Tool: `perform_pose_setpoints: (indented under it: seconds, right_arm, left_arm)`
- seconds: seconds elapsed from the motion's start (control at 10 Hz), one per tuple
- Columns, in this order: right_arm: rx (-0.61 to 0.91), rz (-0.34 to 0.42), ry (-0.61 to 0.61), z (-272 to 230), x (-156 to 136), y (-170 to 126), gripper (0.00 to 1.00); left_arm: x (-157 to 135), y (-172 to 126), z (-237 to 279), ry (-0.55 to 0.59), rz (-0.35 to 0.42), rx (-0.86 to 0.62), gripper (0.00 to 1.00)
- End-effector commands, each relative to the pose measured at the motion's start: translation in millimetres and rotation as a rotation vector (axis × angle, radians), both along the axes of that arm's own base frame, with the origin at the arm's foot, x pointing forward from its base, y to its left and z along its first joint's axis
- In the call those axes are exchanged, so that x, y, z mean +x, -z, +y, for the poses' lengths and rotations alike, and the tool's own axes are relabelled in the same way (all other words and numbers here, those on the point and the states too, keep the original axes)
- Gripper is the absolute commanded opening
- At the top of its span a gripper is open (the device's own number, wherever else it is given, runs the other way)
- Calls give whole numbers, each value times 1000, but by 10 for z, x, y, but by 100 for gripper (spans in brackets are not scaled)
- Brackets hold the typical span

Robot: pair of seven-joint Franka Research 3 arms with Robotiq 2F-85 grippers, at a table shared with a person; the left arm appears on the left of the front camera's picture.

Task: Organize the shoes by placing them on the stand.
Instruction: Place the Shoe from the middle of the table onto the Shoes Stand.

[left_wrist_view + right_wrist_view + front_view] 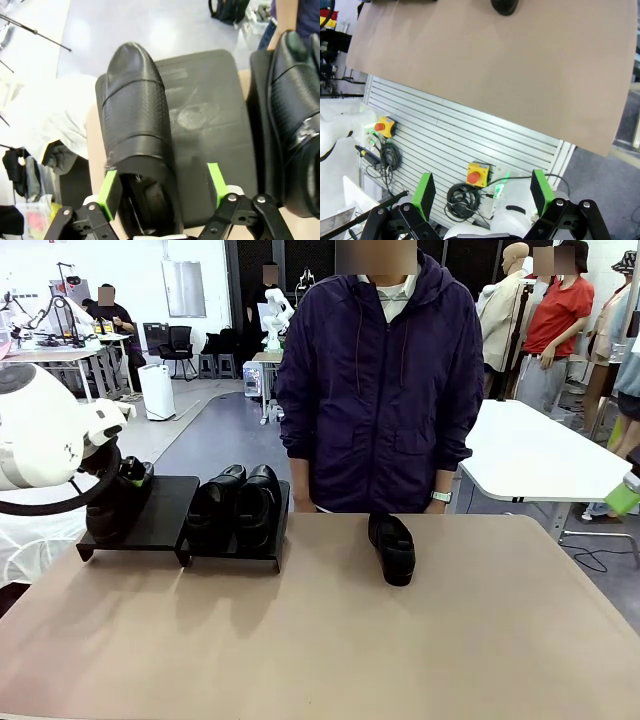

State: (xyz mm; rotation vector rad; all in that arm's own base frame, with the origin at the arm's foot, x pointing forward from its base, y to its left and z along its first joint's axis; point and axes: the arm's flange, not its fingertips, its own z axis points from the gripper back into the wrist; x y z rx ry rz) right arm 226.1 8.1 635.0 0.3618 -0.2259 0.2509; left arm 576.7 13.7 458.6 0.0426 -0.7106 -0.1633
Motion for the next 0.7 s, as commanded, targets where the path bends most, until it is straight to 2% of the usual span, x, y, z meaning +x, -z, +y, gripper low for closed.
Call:
perform_pose_setpoints:
  seconds: [0.0, 0.2, 0.3, 0.5, 0.6]
  right_arm:
    - [17, -6, -27, 4, 1, -12, 100]
    - [17, -6, -27, 4, 1, -12, 100]
    - [17, -6, -27, 4, 1, -12, 100]
    - [17, -6, -27, 4, 1, -12, 100]
    - [17, -6, -27, 4, 1, -12, 100]
  left_arm:
    - [-385, -427, -35, 92, 34, -98, 100]
    - [-824, -940, 59, 136, 144, -82, 100]
    - [-1043, -1149, 117, 212, 223, -92, 100]
    - [-1523, -1420, 284, 271, 460, -110, 100]
    - [-1779, -1475, 307, 304, 507, -159, 100]
